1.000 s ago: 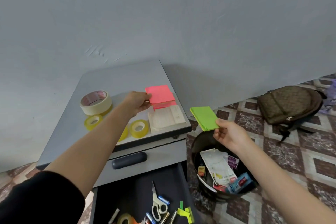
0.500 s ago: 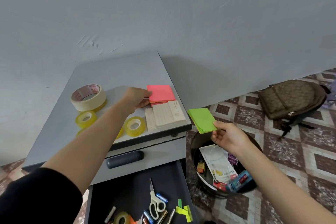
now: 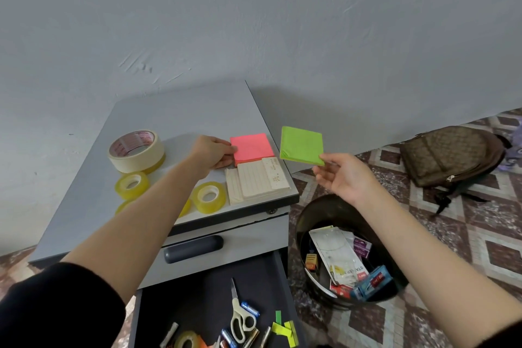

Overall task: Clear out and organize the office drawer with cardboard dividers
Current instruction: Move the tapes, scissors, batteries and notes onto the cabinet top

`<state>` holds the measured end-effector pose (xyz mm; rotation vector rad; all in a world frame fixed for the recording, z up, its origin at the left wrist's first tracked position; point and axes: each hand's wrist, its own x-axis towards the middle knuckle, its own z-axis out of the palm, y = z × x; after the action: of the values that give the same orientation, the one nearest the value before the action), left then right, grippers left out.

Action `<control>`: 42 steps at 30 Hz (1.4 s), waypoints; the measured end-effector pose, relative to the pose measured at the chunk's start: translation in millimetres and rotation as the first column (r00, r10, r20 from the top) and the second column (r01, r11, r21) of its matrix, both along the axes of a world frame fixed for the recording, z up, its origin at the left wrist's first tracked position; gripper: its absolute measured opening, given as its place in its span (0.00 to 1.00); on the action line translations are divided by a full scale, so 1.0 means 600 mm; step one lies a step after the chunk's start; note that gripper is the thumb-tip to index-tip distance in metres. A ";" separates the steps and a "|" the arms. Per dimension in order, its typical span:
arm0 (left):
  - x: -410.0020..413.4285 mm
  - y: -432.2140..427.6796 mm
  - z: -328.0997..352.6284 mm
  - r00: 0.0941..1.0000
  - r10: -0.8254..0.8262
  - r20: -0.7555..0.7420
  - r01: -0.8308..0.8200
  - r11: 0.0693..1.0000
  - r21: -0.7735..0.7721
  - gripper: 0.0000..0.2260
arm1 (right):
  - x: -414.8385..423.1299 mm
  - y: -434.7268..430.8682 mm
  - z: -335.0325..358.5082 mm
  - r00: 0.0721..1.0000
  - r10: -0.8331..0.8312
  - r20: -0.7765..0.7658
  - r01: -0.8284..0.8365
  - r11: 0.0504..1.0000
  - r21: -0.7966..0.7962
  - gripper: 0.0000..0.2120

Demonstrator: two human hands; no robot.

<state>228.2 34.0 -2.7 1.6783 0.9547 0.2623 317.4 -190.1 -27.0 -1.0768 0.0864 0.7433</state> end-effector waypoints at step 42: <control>-0.009 0.002 0.008 0.995 -0.098 -0.033 0.098 0.995 -0.015 0.05 | 0.023 0.163 0.017 0.903 0.189 0.387 0.035 0.863 -0.504 0.05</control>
<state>222.6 35.1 2.4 1.7166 0.8936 0.1623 331.1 -92.2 -17.1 -1.7366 -0.1506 0.5503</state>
